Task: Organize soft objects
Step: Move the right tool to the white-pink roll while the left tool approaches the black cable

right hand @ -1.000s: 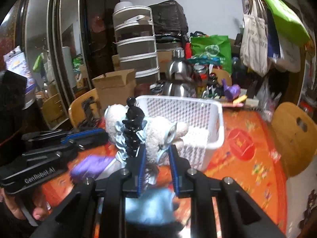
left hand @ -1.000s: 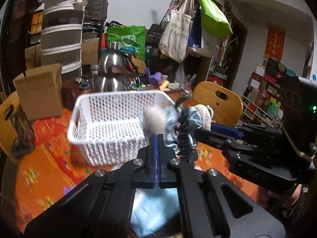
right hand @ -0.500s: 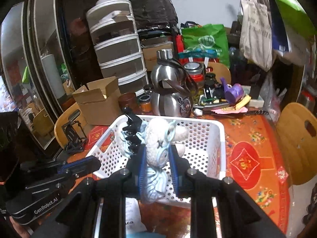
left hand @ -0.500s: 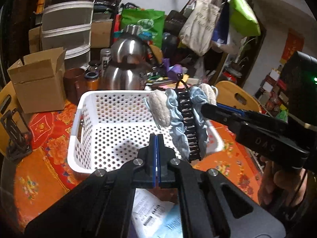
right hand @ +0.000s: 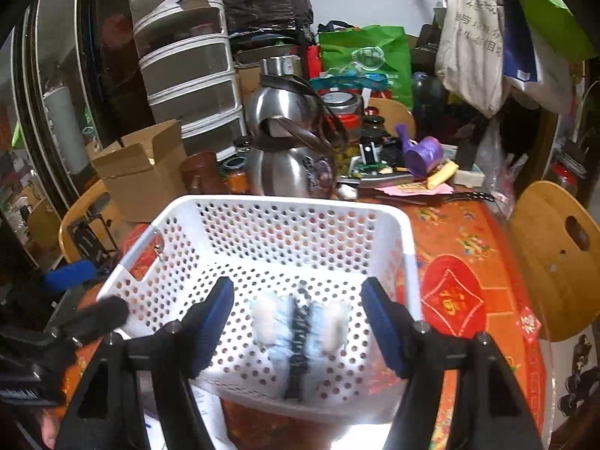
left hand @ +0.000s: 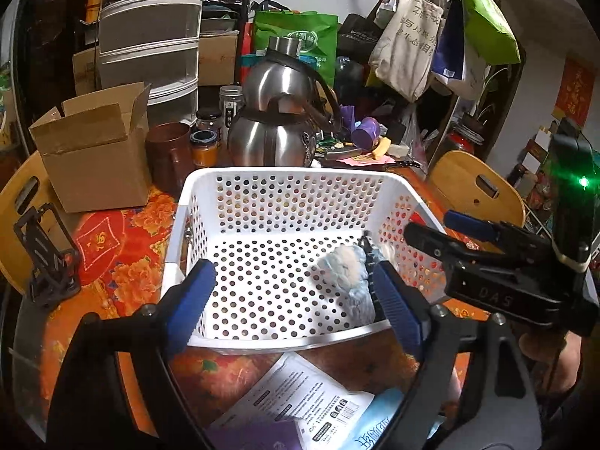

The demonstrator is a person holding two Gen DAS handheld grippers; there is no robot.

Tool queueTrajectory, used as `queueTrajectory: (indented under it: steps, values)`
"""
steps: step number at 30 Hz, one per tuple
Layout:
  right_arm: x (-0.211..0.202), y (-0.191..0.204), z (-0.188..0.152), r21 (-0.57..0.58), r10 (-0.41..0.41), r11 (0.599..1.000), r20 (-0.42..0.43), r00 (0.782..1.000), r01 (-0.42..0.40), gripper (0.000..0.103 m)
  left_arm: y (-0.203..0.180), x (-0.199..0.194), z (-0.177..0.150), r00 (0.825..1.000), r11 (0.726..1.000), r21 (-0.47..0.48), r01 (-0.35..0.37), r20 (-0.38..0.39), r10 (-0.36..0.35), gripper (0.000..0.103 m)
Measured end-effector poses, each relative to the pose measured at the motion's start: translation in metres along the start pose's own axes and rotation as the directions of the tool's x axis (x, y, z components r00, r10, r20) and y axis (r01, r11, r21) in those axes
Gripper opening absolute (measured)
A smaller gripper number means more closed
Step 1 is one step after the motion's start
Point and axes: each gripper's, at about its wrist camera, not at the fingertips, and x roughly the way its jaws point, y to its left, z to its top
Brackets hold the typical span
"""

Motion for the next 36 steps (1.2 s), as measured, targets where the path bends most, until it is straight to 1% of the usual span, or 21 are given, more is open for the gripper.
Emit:
queueTrajectory:
  steps: [4,6,8,10,13,16,17,19,22,24,26,28,31,33,36]
  values:
    - [-0.006,-0.002,-0.007,-0.010,-0.030,0.999,0.005,1.000,0.030,0.070,-0.001,-0.008,-0.004,1.000,1.000,0.022,-0.019,-0.001,0.019,0.085]
    - [-0.011,-0.003,-0.012,-0.017,-0.048,0.999,0.010,0.999,0.049,0.070,-0.001,-0.013,-0.008,1.000,1.000,0.028,-0.013,-0.006,0.013,0.085]
    - [-0.017,-0.004,-0.017,-0.017,-0.042,0.999,0.010,0.999,0.042,0.070,-0.002,-0.021,-0.013,0.999,0.999,0.042,-0.032,-0.009,0.032,0.085]
    - [-0.026,-0.005,-0.024,-0.018,-0.052,0.998,0.014,0.999,0.052,0.070,0.001,-0.033,-0.017,1.000,0.998,0.055,-0.029,0.004,0.029,0.085]
    - [-0.041,-0.007,-0.035,-0.018,-0.051,0.999,0.027,0.998,0.051,0.070,0.009,-0.051,-0.026,0.999,0.998,0.060,-0.035,0.012,0.035,0.085]
    - [-0.054,-0.007,-0.049,-0.022,-0.065,0.998,0.019,0.998,0.065,0.070,0.018,-0.065,-0.037,0.999,0.997,0.067,-0.045,0.015,0.044,0.085]
    - [-0.057,-0.007,-0.054,-0.029,-0.074,0.997,0.023,0.997,0.075,0.070,0.021,-0.070,-0.042,0.999,0.996,0.076,-0.045,0.014,0.044,0.085]
    - [-0.066,-0.007,-0.066,-0.042,-0.105,0.993,0.033,0.994,0.106,0.070,0.028,-0.082,-0.052,0.998,0.993,0.095,-0.067,0.012,0.067,0.085]
    - [-0.080,-0.014,-0.087,-0.026,-0.114,0.993,0.036,0.993,0.115,0.070,0.045,-0.109,-0.078,0.997,0.991,0.110,-0.078,0.031,0.075,0.085]
    - [-0.089,-0.023,-0.104,-0.002,-0.104,0.995,0.039,0.994,0.104,0.070,0.059,-0.120,-0.095,0.995,0.991,0.099,-0.092,0.034,0.089,0.085]
    - [-0.095,-0.030,-0.127,0.017,-0.111,0.994,0.034,0.993,0.111,0.070,0.077,-0.130,-0.119,0.995,0.991,0.086,-0.098,0.031,0.095,0.085]
    - [-0.097,-0.038,-0.153,0.039,-0.116,0.993,0.015,0.993,0.115,0.070,0.093,-0.135,-0.143,0.992,0.990,0.070,-0.126,0.020,0.125,0.085]
    - [-0.097,-0.046,-0.181,0.072,-0.109,0.992,0.001,0.994,0.108,0.070,0.118,-0.138,-0.184,0.991,0.990,0.018,-0.137,0.002,0.137,0.085]
    - [-0.097,-0.051,-0.194,0.088,-0.123,0.988,-0.007,0.992,0.123,0.070,0.133,-0.136,-0.208,0.994,0.993,-0.030,-0.113,-0.020,0.112,0.085]
    - [-0.095,-0.057,-0.209,0.121,-0.116,0.986,-0.018,0.993,0.118,0.070,0.145,-0.133,-0.233,0.993,0.991,-0.066,-0.114,-0.041,0.111,0.085]
